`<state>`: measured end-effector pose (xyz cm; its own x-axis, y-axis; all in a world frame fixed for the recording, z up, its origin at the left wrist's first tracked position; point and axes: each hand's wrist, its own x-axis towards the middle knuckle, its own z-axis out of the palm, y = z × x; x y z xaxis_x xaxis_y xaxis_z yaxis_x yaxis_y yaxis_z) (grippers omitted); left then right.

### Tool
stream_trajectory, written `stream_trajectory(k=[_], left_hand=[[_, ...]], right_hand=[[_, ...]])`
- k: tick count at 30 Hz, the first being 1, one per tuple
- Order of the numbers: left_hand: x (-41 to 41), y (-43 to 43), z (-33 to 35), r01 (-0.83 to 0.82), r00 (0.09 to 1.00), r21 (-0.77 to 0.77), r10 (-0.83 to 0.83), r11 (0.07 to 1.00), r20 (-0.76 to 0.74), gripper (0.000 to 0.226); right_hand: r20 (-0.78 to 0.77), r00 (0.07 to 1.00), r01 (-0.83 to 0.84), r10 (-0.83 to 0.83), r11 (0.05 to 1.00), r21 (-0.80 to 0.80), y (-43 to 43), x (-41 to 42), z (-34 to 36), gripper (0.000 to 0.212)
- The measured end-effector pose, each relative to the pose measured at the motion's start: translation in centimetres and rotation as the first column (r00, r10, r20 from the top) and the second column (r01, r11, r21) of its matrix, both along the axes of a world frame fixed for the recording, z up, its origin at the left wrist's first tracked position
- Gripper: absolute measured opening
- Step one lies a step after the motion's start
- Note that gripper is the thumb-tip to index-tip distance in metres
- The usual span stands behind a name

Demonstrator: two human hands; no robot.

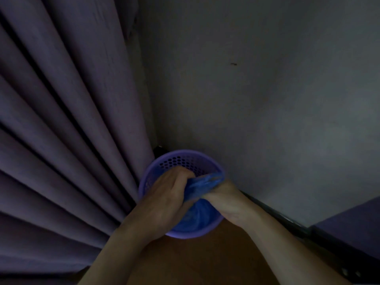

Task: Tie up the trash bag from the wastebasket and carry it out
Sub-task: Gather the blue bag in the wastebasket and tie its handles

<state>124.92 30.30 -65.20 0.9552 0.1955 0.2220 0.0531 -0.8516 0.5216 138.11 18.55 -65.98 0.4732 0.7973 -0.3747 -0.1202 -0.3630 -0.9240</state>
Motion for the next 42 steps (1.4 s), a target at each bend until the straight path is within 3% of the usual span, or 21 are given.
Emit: stream_trajectory(k=[3,5,9,11,13,15,17,20,24,27,32,36,40,42], left_hand=[[0.4,0.0,-0.9,-0.039,0.993,-0.126,0.024,0.991,-0.115,0.045],[1.0,0.0,-1.5,-0.042,0.988,-0.166,0.016,0.985,-0.156,0.040],[1.2,0.7,-2.4,-0.020,0.976,-0.168,-0.017,0.986,-0.218,0.032],[1.0,1.1,-2.5,-0.008,0.974,-0.135,-0.023,0.991,-0.227,0.031],[0.8,1.5,-2.6,-0.031,0.970,-0.150,-0.007,0.988,-0.245,0.028],[0.7,1.7,-2.7,-0.041,0.964,-0.134,0.003,0.990,-0.267,0.025],[0.6,1.7,-2.8,-0.033,0.968,-0.136,-0.002,0.990,-0.251,0.015],[0.6,1.5,-2.8,0.012,0.983,-0.135,-0.037,0.991,-0.180,0.008],[0.3,2.3,-3.0,0.017,0.988,-0.090,-0.030,0.996,-0.151,0.026],[0.2,3.0,-3.4,0.004,0.986,-0.019,-0.007,1.000,-0.168,0.022],[0.4,3.2,-3.7,-0.025,0.997,-0.033,0.023,0.999,-0.075,0.014],[0.9,3.0,-3.8,-0.016,0.999,-0.172,0.009,0.985,-0.042,0.032],[1.2,2.4,-3.2,-0.029,1.000,-0.301,0.029,0.953,-0.005,0.017],[1.3,2.0,-3.0,-0.037,0.999,-0.333,0.039,0.942,-0.001,0.013]], right_hand=[[-0.010,0.999,-0.044,0.044,0.999,0.004,-0.2,0.1,0.1,0.029],[0.011,1.000,-0.014,0.014,0.999,-0.032,-0.4,0.1,-0.2,0.033],[0.036,0.999,-0.016,0.019,0.996,-0.088,-0.6,-0.2,-0.3,0.015],[0.123,0.990,-0.053,0.068,0.991,-0.121,-0.6,-0.1,0.1,0.014],[0.428,0.884,-0.121,0.188,0.976,-0.179,-1.2,0.4,1.3,0.024],[0.707,0.649,-0.187,0.283,0.959,-0.213,-1.8,0.7,2.5,0.040],[0.774,0.539,-0.259,0.333,0.939,-0.224,-2.0,-0.1,3.3,0.041],[0.788,0.522,-0.295,0.325,0.936,-0.190,-1.2,-1.5,2.8,0.019],[0.721,0.661,-0.277,0.208,0.961,-0.023,-1.0,-0.8,2.9,0.017],[0.640,0.753,-0.264,0.155,0.961,0.078,-1.5,-0.1,3.7,0.018],[0.373,0.923,-0.036,-0.092,0.945,0.324,-2.2,1.0,5.0,0.023],[0.209,0.939,0.160,-0.275,0.883,0.442,-2.2,1.2,5.3,0.014],[-0.075,0.877,0.463,-0.475,0.790,0.401,-1.8,1.8,5.2,0.007],[-0.074,0.850,0.514,-0.521,0.794,0.323,-1.5,2.0,5.0,0.008]])
